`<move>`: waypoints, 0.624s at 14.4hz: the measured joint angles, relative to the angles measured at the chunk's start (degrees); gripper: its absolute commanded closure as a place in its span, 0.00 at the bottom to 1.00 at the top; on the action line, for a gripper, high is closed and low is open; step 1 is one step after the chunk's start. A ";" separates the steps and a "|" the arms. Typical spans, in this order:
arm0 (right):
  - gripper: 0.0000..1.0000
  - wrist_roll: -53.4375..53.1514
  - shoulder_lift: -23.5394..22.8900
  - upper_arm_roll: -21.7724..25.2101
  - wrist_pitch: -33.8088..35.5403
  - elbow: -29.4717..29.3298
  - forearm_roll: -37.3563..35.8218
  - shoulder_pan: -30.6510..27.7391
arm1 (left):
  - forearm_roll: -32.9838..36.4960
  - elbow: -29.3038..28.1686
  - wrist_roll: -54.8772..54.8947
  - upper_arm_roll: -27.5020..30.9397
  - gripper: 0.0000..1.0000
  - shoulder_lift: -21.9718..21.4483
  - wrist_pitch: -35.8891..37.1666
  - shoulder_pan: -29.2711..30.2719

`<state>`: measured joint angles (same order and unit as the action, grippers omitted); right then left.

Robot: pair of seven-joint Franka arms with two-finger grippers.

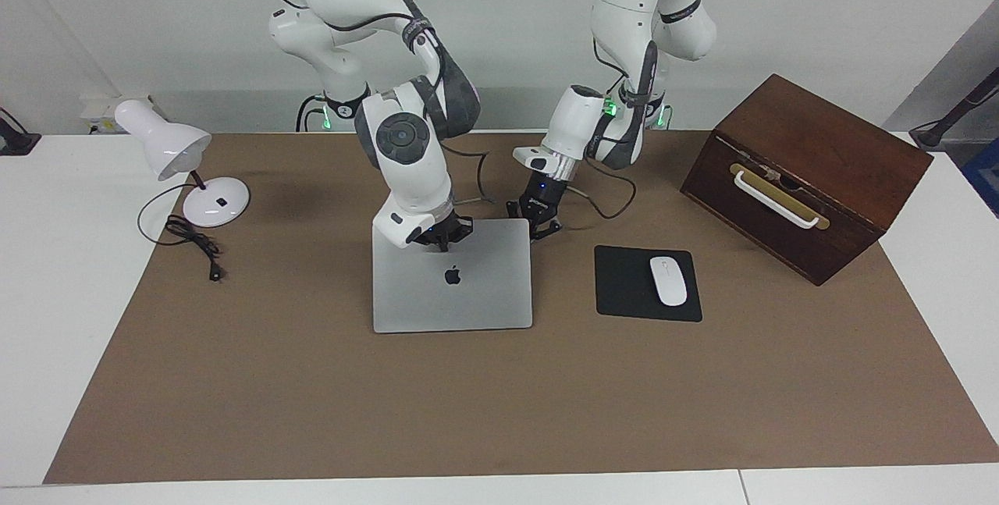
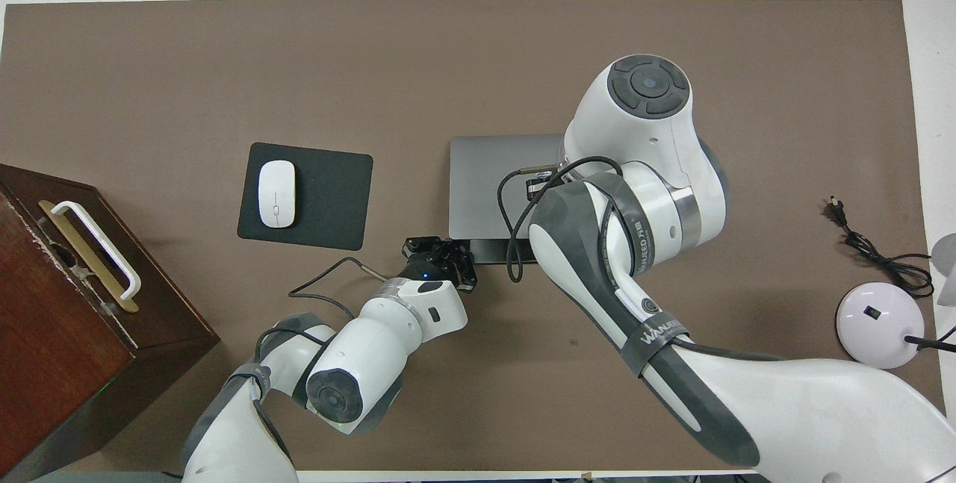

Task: Close laptop with both arms
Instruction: 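Press the laptop lid down flat with the right gripper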

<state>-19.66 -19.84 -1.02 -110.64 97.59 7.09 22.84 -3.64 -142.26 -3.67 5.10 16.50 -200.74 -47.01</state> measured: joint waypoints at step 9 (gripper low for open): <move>1.00 0.00 0.68 -0.14 -2.58 3.34 0.00 0.06 | 0.00 -0.01 0.19 0.02 1.00 0.02 -0.06 -0.02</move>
<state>-19.66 -19.17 -1.15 -113.22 100.94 7.09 22.90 -3.64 -142.27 -3.47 5.12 16.52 -200.79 -47.04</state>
